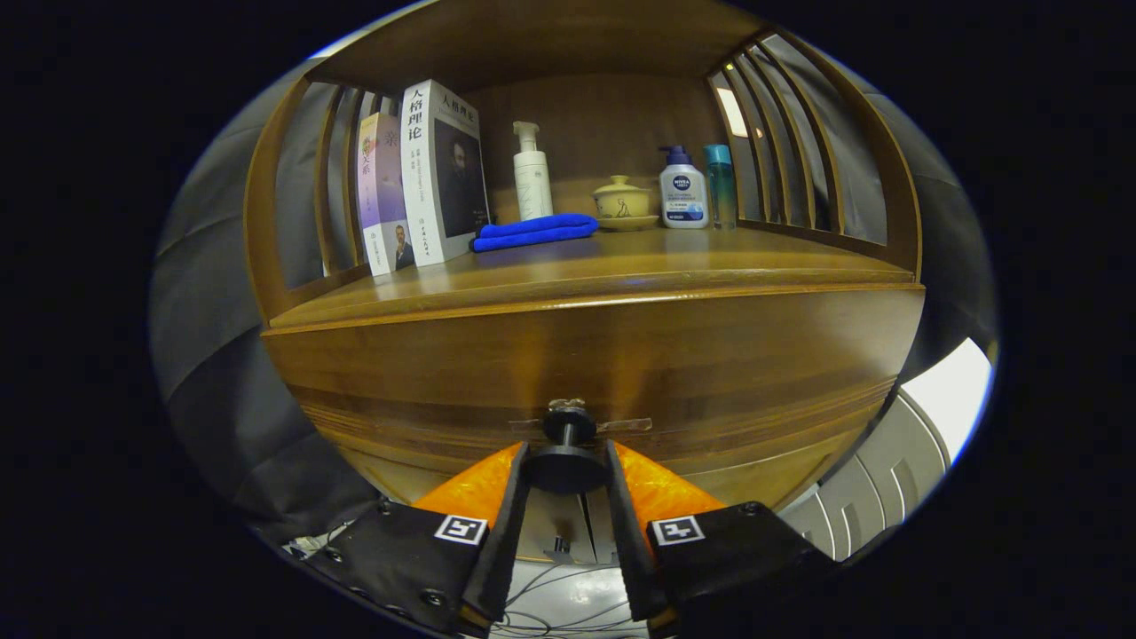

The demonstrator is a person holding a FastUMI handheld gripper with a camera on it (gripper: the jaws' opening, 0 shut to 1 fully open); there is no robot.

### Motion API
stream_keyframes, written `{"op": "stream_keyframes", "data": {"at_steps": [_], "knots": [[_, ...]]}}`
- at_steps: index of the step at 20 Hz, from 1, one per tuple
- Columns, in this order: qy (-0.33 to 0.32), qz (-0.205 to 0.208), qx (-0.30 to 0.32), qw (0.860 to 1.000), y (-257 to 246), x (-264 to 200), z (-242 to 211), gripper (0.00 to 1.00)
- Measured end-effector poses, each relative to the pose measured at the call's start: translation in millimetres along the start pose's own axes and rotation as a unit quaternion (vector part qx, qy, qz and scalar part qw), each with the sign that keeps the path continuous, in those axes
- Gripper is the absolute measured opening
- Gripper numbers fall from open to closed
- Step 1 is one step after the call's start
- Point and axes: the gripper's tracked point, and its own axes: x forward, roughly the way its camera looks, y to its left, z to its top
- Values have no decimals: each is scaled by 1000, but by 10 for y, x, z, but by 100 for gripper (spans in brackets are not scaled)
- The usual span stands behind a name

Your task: Pull open the drawer, take out the items inside it, and place them on the countertop above the cabinet.

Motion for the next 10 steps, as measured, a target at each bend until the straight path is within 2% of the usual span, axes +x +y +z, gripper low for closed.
{"op": "stream_keyframes", "data": {"at_steps": [2,6,10], "knots": [[1,9,-3,1000,-11,24,-10,47],[5,12,6,1000,2,25,-11,25],[6,12,0,1000,-2,23,-17,25]]}}
